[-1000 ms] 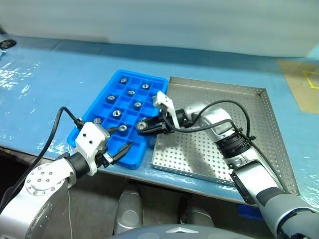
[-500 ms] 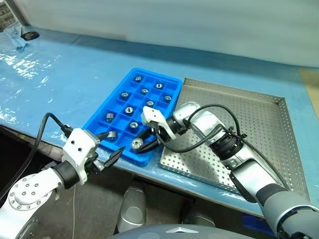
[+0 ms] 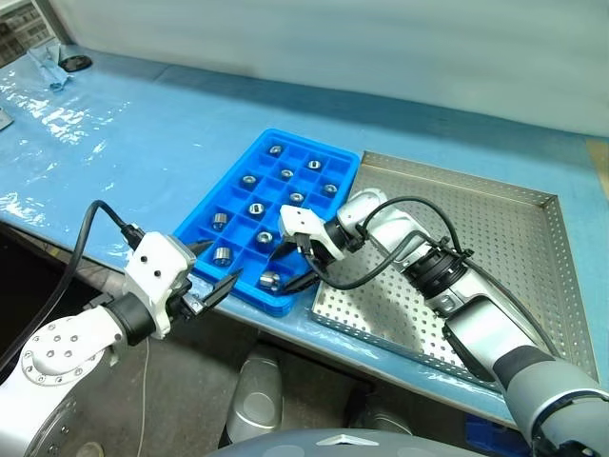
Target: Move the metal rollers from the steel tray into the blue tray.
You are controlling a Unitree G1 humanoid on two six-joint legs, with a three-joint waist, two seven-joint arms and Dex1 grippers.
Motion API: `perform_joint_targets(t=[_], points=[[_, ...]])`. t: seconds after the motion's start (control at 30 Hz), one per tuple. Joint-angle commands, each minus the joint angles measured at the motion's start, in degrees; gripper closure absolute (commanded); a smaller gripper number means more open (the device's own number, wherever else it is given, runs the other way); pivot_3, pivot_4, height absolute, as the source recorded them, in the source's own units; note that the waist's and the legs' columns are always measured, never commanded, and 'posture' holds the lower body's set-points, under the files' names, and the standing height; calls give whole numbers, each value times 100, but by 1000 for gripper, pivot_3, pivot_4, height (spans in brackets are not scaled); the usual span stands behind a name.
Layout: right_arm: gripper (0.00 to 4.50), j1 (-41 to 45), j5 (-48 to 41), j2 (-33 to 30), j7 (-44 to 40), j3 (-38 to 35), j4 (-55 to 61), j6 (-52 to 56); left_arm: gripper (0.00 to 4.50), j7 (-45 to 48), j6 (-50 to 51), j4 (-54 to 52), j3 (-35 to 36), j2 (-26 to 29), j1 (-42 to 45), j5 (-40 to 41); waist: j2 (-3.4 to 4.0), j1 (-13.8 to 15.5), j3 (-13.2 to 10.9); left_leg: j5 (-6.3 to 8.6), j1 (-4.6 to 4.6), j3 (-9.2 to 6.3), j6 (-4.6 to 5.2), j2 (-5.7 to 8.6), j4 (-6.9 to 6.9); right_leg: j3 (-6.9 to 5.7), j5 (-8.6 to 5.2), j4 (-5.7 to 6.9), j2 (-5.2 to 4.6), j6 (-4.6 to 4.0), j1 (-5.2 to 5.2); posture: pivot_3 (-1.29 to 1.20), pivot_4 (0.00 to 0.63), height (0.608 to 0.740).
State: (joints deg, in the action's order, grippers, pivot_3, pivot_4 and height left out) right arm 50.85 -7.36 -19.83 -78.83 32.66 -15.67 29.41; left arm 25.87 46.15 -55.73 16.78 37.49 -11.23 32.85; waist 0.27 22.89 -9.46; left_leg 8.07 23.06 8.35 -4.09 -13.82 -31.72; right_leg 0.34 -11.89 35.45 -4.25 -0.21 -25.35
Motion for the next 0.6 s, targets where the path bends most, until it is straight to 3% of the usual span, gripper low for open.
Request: perform_joint_targets(t=[0.03,0.2,0.33,0.6], points=[[631,-1,-558,106,322,-952,-58,303,1034,-105,-217,248,-259,-153,257,-71,1,-22,0,-1,-1,0,-2,0,-2,1,1,1,0,-1,0,506,150,740],[631,-429,-845,77,1216,-2024,63,349,1034,-84,-615,826,-615,-483,780,-183,1,-42,3,-4,-4,0,-7,-1,-15,2,12,18,1,-21,1,409,150,740],[631,-1283,-909,-145,1928,-2727,682,289,1034,185,-1151,1585,-1197,-607,1236,-567,2,-153,4,-5,0,1,-7,-1,-36,0,18,19,-2,-27,12,331,150,740],[631,-2485,-1119,-405,2956,-3485,1967,474,1034,711,-1935,2806,-2009,-1029,2169,-926,3,-869,5,-21,1,2,-32,-2,-50,0,23,30,-1,-24,9,140,150,740]])
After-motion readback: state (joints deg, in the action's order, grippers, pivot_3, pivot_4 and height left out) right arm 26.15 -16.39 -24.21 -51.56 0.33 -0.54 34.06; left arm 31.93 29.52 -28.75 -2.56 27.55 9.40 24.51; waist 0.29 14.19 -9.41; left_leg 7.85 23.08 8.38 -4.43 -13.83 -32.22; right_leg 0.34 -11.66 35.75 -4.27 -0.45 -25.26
